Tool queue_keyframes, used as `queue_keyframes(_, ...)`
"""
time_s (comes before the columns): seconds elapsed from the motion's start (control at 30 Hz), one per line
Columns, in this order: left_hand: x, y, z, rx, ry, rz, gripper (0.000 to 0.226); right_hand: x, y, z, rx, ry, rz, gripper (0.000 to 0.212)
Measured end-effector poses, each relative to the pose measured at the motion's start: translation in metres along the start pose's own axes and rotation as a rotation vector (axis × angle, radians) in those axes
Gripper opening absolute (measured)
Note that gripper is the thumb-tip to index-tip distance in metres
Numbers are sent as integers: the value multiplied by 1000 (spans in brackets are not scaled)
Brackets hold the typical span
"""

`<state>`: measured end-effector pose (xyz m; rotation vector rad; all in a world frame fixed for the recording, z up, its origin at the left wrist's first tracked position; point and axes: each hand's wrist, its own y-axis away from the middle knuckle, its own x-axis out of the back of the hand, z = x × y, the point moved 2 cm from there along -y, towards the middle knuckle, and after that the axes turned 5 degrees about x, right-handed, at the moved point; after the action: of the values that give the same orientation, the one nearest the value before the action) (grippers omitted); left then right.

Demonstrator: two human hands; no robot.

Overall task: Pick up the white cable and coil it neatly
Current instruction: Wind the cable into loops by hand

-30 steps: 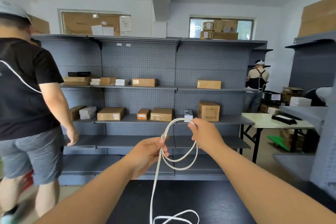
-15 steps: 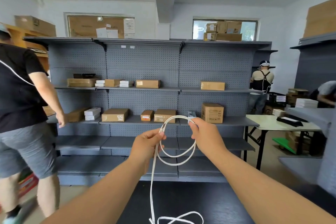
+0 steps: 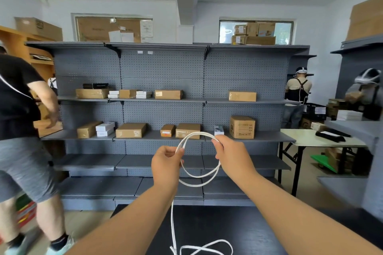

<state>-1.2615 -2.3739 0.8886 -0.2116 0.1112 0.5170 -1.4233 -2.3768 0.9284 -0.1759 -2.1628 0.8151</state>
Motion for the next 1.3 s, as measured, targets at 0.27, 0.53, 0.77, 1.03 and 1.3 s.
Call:
queue_keyframes(0.27,2,2,4,100,119,-244,12,4,-4,9,-182,-143,-41,25)
queue_keyframes(0.53,4,-3,11,290,303,-543,10,3,-3,22,-303,-248,-68,19)
queue_keyframes(0.77,5,-8,34,159,98,-547,13,6,-3,23,-213,-71,-155,24)
queue_keyframes(1.03,0,-15,63,-67,-185,-523,12,14,-14,11,-16,-112,-127,19)
queue_keyframes(1.3,0,-15,78,-300,-444,-566,8,19,-21,1,243,40,-71,25)
